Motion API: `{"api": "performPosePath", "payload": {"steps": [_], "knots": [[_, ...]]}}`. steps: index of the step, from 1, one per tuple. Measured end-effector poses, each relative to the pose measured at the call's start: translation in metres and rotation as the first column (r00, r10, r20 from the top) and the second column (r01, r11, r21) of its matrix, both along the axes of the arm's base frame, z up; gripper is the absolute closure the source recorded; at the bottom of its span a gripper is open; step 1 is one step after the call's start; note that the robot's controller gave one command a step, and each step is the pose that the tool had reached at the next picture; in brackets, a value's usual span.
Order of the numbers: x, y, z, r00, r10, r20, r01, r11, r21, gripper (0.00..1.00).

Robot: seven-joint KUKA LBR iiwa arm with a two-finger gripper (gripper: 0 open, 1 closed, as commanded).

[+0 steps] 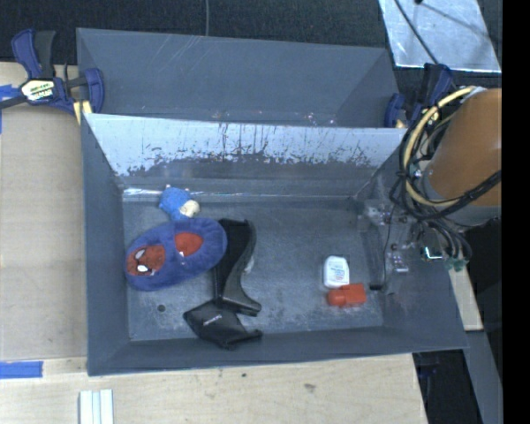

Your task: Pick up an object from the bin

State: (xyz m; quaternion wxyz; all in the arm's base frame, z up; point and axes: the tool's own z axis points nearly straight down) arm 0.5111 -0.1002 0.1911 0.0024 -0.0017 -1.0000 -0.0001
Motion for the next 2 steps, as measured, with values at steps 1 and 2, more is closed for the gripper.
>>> {"api": "performPosePath", "payload": {"steps": [1,2], "knots": [[-0.0120,0.0119,-0.1241,0.996,0.084,0.005,-0.084,0.996,0.000,0.00],[-0.0110,0.0113,-0.1202,0.996,0.087,0.008,-0.087,0.996,-0.002,1.00]]}}
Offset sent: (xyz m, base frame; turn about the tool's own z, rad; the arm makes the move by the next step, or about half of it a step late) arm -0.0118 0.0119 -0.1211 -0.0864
